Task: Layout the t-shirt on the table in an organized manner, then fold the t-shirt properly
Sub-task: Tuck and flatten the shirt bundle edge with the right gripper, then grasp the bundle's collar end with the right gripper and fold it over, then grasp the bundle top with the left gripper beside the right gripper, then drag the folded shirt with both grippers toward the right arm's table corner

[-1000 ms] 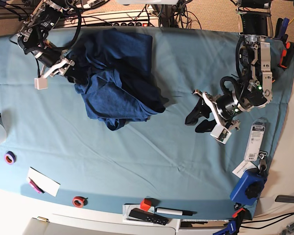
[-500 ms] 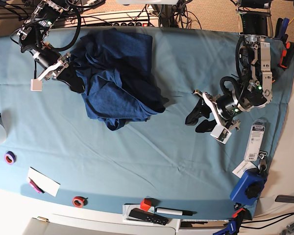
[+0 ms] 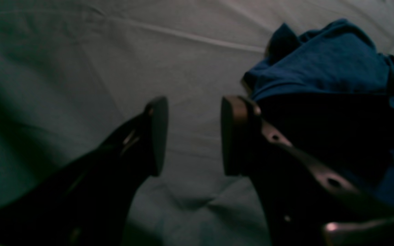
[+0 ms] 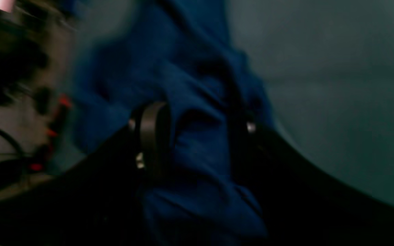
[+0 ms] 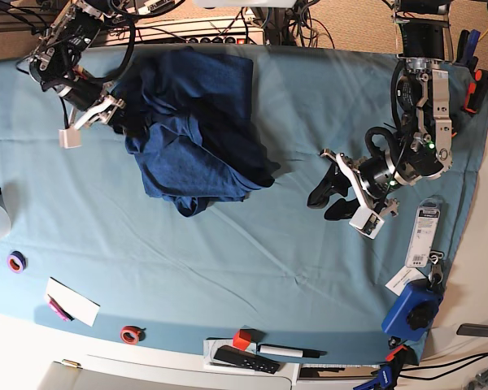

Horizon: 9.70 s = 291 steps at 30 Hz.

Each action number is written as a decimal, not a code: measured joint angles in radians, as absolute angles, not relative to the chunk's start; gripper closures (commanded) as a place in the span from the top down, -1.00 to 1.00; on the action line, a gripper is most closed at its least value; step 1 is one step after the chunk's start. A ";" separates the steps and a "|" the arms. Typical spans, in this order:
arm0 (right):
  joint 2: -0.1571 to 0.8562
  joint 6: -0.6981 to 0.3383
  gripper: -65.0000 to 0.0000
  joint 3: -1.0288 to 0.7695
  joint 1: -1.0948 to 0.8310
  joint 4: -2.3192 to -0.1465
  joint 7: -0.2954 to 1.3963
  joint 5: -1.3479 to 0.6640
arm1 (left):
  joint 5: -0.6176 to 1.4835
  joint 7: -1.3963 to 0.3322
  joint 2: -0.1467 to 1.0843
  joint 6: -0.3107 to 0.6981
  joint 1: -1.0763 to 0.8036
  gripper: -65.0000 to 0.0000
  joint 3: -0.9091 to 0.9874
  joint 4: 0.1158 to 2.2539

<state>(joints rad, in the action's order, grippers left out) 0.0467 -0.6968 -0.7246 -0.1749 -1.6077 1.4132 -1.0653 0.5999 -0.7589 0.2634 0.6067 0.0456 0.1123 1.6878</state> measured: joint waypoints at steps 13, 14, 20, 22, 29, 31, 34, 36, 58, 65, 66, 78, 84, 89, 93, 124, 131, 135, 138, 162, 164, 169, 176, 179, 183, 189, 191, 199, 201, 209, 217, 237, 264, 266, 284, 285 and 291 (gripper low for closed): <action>0.047 -0.696 -1.00 -0.724 -0.175 -1.607 1.412 -1.378 | 0.600 -0.754 0.263 0.607 0.046 -0.19 0.112 1.687; 0.047 -0.696 -1.00 -0.724 -0.175 -1.608 1.412 -1.432 | 0.600 -0.755 0.263 0.607 0.046 -0.19 0.112 1.688; 0.047 -0.696 -1.00 -0.723 -0.194 -1.608 1.411 -1.452 | 0.600 -0.755 0.263 0.607 0.046 -0.19 0.112 1.688; 0.047 -0.696 -1.00 -0.703 -0.210 -1.608 1.409 -1.450 | 0.600 -0.754 0.263 0.607 0.046 -0.19 0.112 1.687; 0.050 -0.696 -1.00 -0.436 -0.246 -1.608 1.411 -1.449 | 0.600 -0.725 0.263 0.607 0.046 -0.19 0.112 1.688; 0.050 -0.696 -1.00 -0.349 -0.241 -1.608 1.409 -1.448 | 0.600 -0.725 0.263 0.607 0.046 -0.19 0.112 1.688; 0.052 -0.696 -1.00 -0.226 -0.238 -1.608 1.409 -1.449 | 0.595 -0.725 0.263 0.607 0.046 -0.19 0.112 1.687; 0.052 -0.697 -1.00 -0.160 -0.239 -1.608 1.409 -1.449 | 0.587 -0.725 0.263 0.606 0.046 -0.19 0.112 1.687; 0.280 -0.697 -1.00 0.021 -0.258 -1.608 1.402 -1.460 | 0.586 -0.724 0.263 0.607 0.046 -0.19 0.112 1.688; 0.318 -0.705 -0.70 0.021 -0.308 -1.613 1.390 -1.468 | 0.588 -0.709 0.263 0.607 0.046 -0.19 0.112 1.688; 0.318 -0.704 -0.57 0.021 -0.313 -1.619 1.388 -1.468 | 0.588 -0.709 0.263 0.607 0.046 -0.19 0.112 1.687; 0.318 -0.695 -0.32 0.021 -0.322 -1.941 1.414 -1.448 | 0.587 -0.708 0.263 0.607 0.046 -0.19 0.112 1.687; 0.313 -0.697 -0.32 0.012 -0.282 -2.141 1.417 -1.447 | 0.588 -0.708 0.263 0.607 0.046 -0.19 0.112 1.687; 0.245 -0.695 0.10 -0.143 -0.244 -2.152 1.420 -1.025 | 0.587 -0.706 0.263 0.607 0.045 -0.19 0.113 1.687; 0.212 -0.696 0.23 -0.285 -0.211 -2.144 1.293 -0.991 | 0.587 -0.706 0.263 0.607 0.039 -0.19 0.112 1.687; 0.178 -0.455 0.23 -0.431 0.191 -1.272 1.301 -0.864 | 0.588 -0.706 0.239 0.607 0.028 -0.19 0.112 1.687; 0.186 -0.452 0.23 -0.386 0.191 -1.276 1.299 -0.857 | 0.588 -0.694 0.228 0.607 0.028 -0.19 0.112 1.687; 0.190 -0.452 0.23 -0.272 0.196 -1.278 1.286 -0.869 | 0.588 -0.686 0.227 0.607 0.028 -0.19 0.112 1.687; 0.183 -0.459 0.22 -0.205 0.197 -1.278 1.279 -0.882 | 0.587 -0.686 0.228 0.607 0.028 -0.19 0.112 1.687; 0.184 -0.498 -1.00 -0.202 0.191 -1.274 1.304 -0.841 | 1.113 -1.069 0.384 0.540 -0.240 0.32 -0.130 1.688; 0.184 -0.498 -1.00 -0.202 0.191 -1.274 1.305 -0.838 | 1.065 -1.057 0.354 0.506 -0.232 0.32 -0.157 1.692; 0.183 -0.498 -1.00 -0.202 0.191 -1.274 1.305 -0.838 | 1.002 -1.048 0.281 0.479 -0.231 0.32 -0.228 1.695; 0.184 -0.498 -1.00 -0.202 0.191 -1.274 1.305 -0.839 | 0.913 -0.991 0.257 0.443 -0.227 0.32 -0.361 1.700; 0.184 -0.498 -1.00 -0.202 0.191 -1.274 1.305 -0.838 | 0.882 -0.981 0.257 0.441 -0.221 0.12 -0.377 1.703; 0.183 -0.497 -1.00 -0.202 0.191 -1.274 1.305 -0.839 | 0.797 -0.948 0.255 0.402 -0.205 -0.69 -0.379 1.699; 0.183 -0.499 -1.00 -0.204 0.191 -1.275 1.306 -0.838 | 0.749 -0.949 0.226 0.399 -0.183 -1.00 -0.379 1.695; 0.181 -0.516 -1.00 -0.232 0.189 -1.282 1.313 -0.835 | 0.744 -0.949 0.209 0.395 -0.182 -1.00 -0.378 1.693; 0.184 -0.509 -1.00 -0.501 0.177 -1.322 1.404 -0.794 | 0.624 -0.963 0.137 0.385 -0.078 -1.00 -0.387 1.686; 0.181 -0.525 -1.00 -0.565 0.165 -1.322 1.406 -0.799 | 0.601 -0.950 0.122 0.380 -0.048 -1.00 -0.412 1.684; 0.218 -0.547 -1.00 -0.823 0.056 -1.324 1.403 -0.881 | 0.489 -0.910 0.041 0.348 0.092 -1.00 -0.606 1.555; 0.267 -0.568 -1.00 -1.103 -0.081 -1.324 1.413 -0.998 | 0.457 -0.873 -0.105 0.352 0.270 -1.00 -0.702 1.306; 0.332 -0.596 -1.00 -1.362 -0.163 -1.324 1.383 -1.031 | 0.489 -0.613 -0.132 0.392 0.397 -1.00 -0.929 1.153; 0.329 -0.603 -1.00 -1.362 -0.161 -1.324 1.337 -1.028 | 0.456 -0.540 -0.132 0.382 0.496 -1.00 -0.941 1.153; 0.329 -0.603 -1.00 -1.362 -0.154 -1.324 1.334 -1.034 | 0.456 -0.537 -0.132 0.382 0.503 -1.00 -0.941 1.153; 0.332 -0.630 -0.07 -1.352 -0.131 -1.324 1.326 -1.024 | 0.401 -0.533 -0.132 0.392 0.478 0.06 -0.941 1.153; 0.332 -0.630 -0.07 -1.352 -0.131 -1.324 1.320 -1.024 | 0.401 -0.533 -0.132 0.392 0.478 0.06 -0.941 1.153; 0.379 -0.630 -0.07 -1.352 -0.131 -1.324 1.282 -1.024 | 0.300 -0.550 -0.132 0.396 0.500 0.06 -0.941 1.153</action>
<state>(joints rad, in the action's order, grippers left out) 0.3790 -0.6296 -1.3518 -0.1307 -1.3243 1.2816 -1.0237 0.3004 -0.5503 -0.1322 0.3958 0.4995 -0.9405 1.1530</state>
